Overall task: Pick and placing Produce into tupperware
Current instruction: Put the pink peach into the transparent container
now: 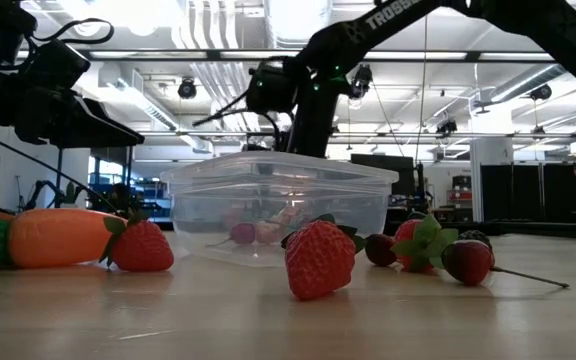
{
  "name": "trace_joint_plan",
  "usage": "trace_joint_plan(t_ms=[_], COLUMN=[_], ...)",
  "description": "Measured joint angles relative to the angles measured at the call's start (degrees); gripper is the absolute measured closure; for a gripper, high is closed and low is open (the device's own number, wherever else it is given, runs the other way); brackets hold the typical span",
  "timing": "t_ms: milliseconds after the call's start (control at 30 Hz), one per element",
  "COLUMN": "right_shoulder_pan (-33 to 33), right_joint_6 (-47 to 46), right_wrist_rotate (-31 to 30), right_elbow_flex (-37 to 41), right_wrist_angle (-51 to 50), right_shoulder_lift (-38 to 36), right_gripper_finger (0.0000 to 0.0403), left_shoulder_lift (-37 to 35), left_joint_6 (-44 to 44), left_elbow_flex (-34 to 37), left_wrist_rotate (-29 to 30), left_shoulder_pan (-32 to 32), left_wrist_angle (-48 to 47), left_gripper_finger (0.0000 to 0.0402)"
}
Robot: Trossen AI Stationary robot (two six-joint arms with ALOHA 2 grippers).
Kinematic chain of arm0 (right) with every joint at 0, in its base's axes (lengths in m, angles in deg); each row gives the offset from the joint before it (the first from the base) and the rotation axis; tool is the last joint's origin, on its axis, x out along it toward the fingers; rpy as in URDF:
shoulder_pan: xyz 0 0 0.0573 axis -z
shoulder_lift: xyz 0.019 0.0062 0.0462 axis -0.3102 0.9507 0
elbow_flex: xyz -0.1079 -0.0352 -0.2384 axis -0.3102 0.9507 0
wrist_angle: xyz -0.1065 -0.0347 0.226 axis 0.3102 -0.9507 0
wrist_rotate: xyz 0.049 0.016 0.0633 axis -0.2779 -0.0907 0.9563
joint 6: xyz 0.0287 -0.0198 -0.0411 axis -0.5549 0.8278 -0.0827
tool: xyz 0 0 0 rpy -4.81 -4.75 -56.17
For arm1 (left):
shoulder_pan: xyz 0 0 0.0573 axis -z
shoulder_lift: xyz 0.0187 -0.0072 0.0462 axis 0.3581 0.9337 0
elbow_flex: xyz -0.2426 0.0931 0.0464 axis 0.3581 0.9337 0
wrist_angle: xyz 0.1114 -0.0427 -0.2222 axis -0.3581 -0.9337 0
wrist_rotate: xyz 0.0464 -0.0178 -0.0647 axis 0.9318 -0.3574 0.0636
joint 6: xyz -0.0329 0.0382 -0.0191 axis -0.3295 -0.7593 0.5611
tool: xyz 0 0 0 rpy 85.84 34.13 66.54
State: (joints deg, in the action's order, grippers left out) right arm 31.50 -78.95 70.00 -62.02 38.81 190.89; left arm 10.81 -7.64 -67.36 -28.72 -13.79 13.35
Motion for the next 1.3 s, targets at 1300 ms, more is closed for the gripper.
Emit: trace_joint_plan(t_ms=[1300], right_shoulder_pan=[0.1], right_joint_6=[-5.4], right_wrist_rotate=[0.9], right_elbow_flex=[0.0], right_wrist_angle=[0.9], right_shoulder_lift=[2.5], right_gripper_finger=[0.0156], left_shoulder_lift=[0.0], left_joint_6=[0.0], left_elbow_flex=[0.0], left_wrist_rotate=[0.0], left_shoulder_pan=[0.0], left_wrist_angle=[0.0], left_gripper_finger=[0.016])
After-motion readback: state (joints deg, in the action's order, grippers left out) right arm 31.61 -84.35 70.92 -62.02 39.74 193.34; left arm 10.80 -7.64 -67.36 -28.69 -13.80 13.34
